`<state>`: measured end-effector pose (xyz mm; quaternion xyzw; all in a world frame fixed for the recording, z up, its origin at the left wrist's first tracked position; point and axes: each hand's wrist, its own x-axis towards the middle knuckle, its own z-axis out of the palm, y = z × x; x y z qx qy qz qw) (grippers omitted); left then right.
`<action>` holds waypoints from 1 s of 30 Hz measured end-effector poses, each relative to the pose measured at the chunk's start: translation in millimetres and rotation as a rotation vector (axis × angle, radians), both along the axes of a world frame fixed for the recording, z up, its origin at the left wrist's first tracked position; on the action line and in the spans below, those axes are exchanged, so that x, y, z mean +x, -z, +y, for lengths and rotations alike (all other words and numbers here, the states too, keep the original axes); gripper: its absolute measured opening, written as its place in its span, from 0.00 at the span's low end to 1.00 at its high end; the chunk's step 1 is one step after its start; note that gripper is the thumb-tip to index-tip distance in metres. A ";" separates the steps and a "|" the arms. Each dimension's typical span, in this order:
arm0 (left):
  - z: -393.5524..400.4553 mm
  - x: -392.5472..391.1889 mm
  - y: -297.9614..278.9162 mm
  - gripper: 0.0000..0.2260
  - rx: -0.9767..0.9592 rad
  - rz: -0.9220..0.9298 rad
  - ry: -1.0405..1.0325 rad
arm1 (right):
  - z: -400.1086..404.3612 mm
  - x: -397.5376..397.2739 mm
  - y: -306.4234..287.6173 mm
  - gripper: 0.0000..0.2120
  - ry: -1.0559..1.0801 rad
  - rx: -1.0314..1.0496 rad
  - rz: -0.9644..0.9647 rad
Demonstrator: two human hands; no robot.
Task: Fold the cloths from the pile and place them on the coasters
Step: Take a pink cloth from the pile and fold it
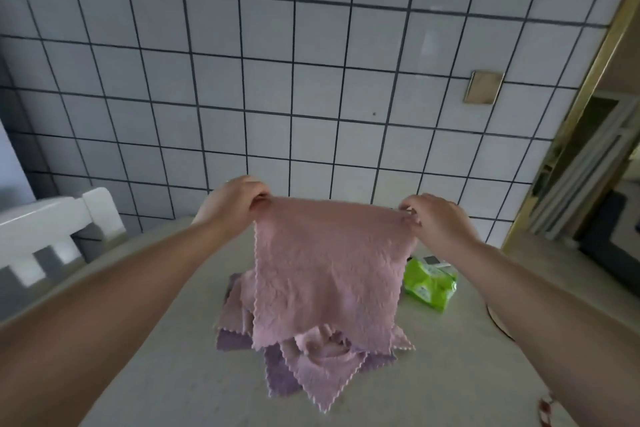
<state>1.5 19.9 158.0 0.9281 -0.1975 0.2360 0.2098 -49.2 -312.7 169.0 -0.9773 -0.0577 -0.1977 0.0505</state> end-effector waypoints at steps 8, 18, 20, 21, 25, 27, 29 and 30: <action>5.2 -31.2 17.9 0.06 -0.590 0.230 -0.167 | 9.2 -6.2 18.8 0.09 0.012 0.447 0.006; 32.9 -76.4 75.1 0.07 -0.925 0.082 -0.064 | 48.9 -43.7 95.3 0.06 -0.215 1.443 -0.022; 40.2 -87.5 99.1 0.08 -0.927 0.070 -0.042 | 54.4 -54.5 124.6 0.08 -0.233 1.446 -0.054; 43.5 -95.1 112.5 0.09 -0.931 0.067 -0.044 | 57.8 -62.5 138.8 0.08 -0.222 1.440 -0.067; 55.6 -140.4 168.0 0.07 -0.995 0.099 -0.061 | 75.7 -111.4 194.1 0.06 -0.248 1.500 0.009; 60.5 -172.7 191.0 0.07 -0.998 0.125 -0.082 | 81.7 -140.3 214.5 0.04 -0.237 1.483 0.033; 65.3 -206.2 210.1 0.06 -0.956 0.151 -0.085 | 85.9 -169.9 229.3 0.04 -0.229 1.495 0.050; 67.5 -221.8 218.4 0.05 -0.933 0.158 -0.084 | 87.2 -183.9 236.1 0.04 -0.237 1.498 0.057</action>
